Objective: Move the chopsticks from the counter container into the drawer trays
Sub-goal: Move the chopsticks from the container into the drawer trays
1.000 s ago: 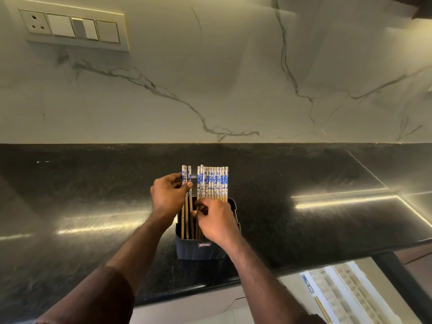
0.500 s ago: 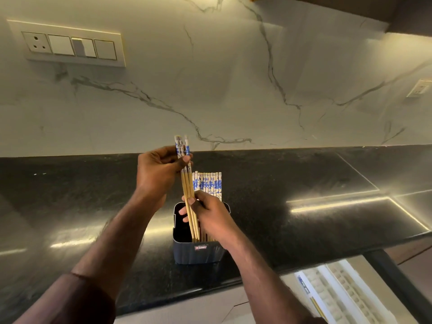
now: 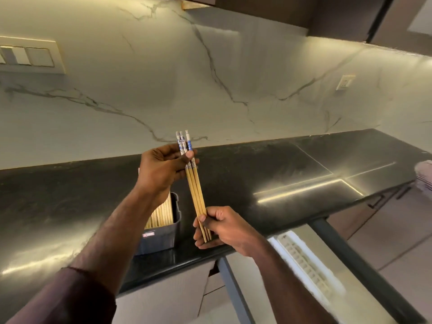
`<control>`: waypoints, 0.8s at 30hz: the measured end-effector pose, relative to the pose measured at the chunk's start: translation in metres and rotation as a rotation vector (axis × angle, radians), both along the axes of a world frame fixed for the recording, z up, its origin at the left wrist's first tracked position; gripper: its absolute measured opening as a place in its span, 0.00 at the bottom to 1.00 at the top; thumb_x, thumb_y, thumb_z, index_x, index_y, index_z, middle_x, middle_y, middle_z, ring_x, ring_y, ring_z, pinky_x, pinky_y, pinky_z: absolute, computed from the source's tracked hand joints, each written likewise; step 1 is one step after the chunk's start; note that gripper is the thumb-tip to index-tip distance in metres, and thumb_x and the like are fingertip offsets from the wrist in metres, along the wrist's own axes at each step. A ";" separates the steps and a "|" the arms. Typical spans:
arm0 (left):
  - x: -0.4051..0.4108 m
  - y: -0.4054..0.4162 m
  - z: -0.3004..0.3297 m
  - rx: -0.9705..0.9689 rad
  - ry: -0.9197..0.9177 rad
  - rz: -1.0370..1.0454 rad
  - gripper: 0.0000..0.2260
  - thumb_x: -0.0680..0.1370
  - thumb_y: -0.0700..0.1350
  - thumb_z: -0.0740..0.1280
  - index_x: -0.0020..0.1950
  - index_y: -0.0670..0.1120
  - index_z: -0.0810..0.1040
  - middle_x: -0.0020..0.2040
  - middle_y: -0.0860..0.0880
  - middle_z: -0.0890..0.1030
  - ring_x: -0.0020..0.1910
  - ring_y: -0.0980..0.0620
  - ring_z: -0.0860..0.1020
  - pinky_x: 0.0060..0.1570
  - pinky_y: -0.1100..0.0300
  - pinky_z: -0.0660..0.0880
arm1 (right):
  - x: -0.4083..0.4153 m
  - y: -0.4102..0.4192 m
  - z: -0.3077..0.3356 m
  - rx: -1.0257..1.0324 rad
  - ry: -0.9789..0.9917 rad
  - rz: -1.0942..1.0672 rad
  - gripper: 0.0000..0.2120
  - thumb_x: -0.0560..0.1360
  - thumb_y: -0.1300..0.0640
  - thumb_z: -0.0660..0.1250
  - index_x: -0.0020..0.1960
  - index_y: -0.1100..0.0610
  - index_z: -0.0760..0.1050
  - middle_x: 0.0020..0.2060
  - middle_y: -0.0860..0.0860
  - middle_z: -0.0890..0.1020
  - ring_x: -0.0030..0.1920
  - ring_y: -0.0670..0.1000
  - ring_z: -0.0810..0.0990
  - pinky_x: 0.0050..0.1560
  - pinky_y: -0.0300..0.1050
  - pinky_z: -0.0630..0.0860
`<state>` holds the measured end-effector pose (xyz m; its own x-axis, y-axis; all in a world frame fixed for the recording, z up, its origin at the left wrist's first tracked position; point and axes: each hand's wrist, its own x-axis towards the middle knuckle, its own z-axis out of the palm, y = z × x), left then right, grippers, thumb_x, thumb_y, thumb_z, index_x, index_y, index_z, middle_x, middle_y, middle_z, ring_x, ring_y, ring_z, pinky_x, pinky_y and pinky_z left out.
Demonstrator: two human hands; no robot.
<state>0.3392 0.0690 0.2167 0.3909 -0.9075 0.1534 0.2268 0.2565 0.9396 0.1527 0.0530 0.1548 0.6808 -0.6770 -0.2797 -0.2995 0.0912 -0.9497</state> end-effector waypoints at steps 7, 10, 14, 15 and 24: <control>-0.132 0.010 -0.021 0.084 0.023 -0.115 0.09 0.74 0.38 0.71 0.53 0.40 0.81 0.47 0.43 0.86 0.48 0.45 0.85 0.45 0.52 0.83 | -0.138 0.021 -0.006 -0.061 0.116 -0.098 0.10 0.81 0.55 0.62 0.52 0.59 0.79 0.42 0.55 0.86 0.43 0.53 0.86 0.46 0.49 0.83; -0.191 0.014 -0.036 0.142 0.070 -0.149 0.08 0.75 0.36 0.69 0.53 0.39 0.81 0.47 0.42 0.86 0.48 0.44 0.85 0.45 0.51 0.83 | -0.200 0.032 -0.012 -0.066 0.184 -0.124 0.10 0.81 0.54 0.62 0.51 0.59 0.79 0.42 0.56 0.86 0.42 0.54 0.86 0.49 0.51 0.83; -0.265 0.010 -0.059 0.223 0.116 -0.145 0.08 0.76 0.37 0.69 0.55 0.38 0.80 0.46 0.41 0.86 0.47 0.43 0.85 0.46 0.48 0.83 | -0.273 0.039 -0.021 -0.031 0.271 -0.189 0.11 0.81 0.55 0.63 0.50 0.60 0.80 0.42 0.57 0.86 0.40 0.55 0.85 0.50 0.54 0.83; -0.280 0.008 -0.066 0.249 0.112 -0.145 0.08 0.77 0.37 0.69 0.55 0.38 0.80 0.46 0.41 0.86 0.47 0.43 0.85 0.47 0.47 0.82 | -0.288 0.040 -0.024 -0.016 0.280 -0.200 0.10 0.81 0.55 0.63 0.48 0.60 0.80 0.41 0.57 0.85 0.39 0.55 0.84 0.50 0.54 0.83; -0.360 -0.037 -0.145 0.482 0.103 -0.153 0.05 0.78 0.38 0.68 0.52 0.39 0.81 0.44 0.42 0.86 0.42 0.45 0.86 0.40 0.54 0.82 | -0.366 0.020 -0.066 0.053 0.427 -0.258 0.10 0.80 0.61 0.61 0.48 0.64 0.80 0.38 0.56 0.84 0.34 0.52 0.83 0.40 0.44 0.82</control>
